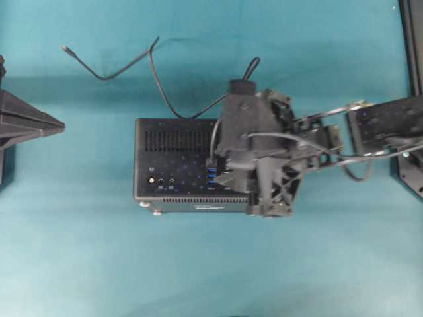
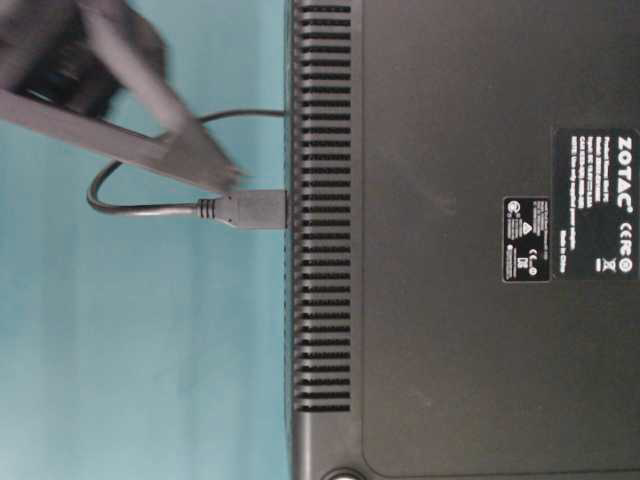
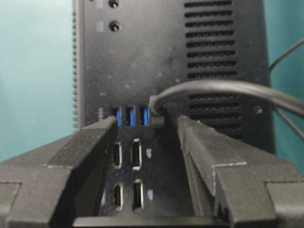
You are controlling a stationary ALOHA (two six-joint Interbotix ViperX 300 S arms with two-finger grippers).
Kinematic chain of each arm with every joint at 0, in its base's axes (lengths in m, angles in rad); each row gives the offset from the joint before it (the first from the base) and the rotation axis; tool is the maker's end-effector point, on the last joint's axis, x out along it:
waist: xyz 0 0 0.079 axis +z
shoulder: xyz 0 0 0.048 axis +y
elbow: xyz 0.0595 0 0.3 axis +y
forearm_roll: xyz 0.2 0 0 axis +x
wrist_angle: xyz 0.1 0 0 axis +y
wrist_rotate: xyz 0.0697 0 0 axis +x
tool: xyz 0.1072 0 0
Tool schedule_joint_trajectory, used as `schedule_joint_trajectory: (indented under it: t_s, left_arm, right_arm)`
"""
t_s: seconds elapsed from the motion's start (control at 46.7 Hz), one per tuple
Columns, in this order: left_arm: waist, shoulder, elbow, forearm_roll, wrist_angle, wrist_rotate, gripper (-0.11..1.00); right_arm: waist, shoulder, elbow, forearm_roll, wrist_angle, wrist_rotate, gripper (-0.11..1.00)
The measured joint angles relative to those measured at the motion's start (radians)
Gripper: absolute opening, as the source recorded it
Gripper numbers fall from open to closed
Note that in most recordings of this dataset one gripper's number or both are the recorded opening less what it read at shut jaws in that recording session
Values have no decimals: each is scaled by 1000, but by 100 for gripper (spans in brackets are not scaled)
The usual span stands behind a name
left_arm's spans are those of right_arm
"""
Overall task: Insert the USB into the PC box with both arms.
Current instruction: 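Push the USB plug into a blue USB port with the right gripper, then open the right gripper to release the inserted plug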
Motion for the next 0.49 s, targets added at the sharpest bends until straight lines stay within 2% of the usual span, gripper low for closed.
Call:
schedule_joint_trajectory:
  t_s: [0.214, 0.493]
  left_arm:
    - [-8, -2, 0, 0, 0, 0, 0]
    - [-11, -6, 0, 0, 0, 6, 0]
  right_arm:
    - [3, -64, 11, 0, 64, 2, 59]
    - [6, -166, 98, 2, 61, 0, 59]
